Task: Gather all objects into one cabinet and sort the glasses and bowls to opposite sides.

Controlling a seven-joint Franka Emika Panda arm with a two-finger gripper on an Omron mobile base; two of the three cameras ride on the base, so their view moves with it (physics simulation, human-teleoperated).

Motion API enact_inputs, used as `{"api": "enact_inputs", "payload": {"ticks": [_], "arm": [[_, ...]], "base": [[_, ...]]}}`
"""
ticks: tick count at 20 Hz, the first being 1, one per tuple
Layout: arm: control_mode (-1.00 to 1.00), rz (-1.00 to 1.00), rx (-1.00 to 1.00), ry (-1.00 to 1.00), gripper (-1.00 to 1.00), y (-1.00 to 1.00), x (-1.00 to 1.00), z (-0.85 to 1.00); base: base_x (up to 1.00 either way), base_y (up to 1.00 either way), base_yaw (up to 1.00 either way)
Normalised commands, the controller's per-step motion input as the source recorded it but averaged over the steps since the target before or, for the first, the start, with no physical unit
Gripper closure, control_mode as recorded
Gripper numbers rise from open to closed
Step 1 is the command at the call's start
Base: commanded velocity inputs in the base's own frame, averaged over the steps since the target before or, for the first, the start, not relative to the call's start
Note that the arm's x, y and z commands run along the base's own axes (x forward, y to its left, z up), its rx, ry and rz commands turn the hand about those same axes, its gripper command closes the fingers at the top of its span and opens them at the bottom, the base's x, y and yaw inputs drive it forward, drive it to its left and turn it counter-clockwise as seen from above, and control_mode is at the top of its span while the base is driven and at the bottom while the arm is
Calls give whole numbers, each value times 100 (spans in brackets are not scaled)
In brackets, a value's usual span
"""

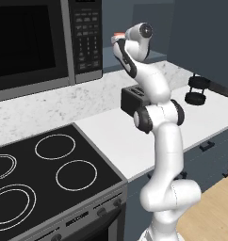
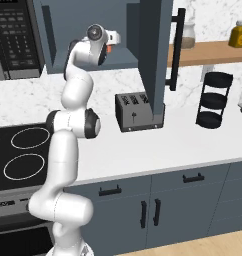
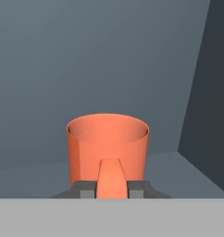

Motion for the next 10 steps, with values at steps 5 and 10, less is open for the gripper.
{"api": "enact_inputs", "payload": {"ticks": [5,10], "arm": [[-100,0,0,0,100,0,0,0],[-100,0,2,1,100,0,0,0]], "base": [[0,0,0],[0,0,0]]}}
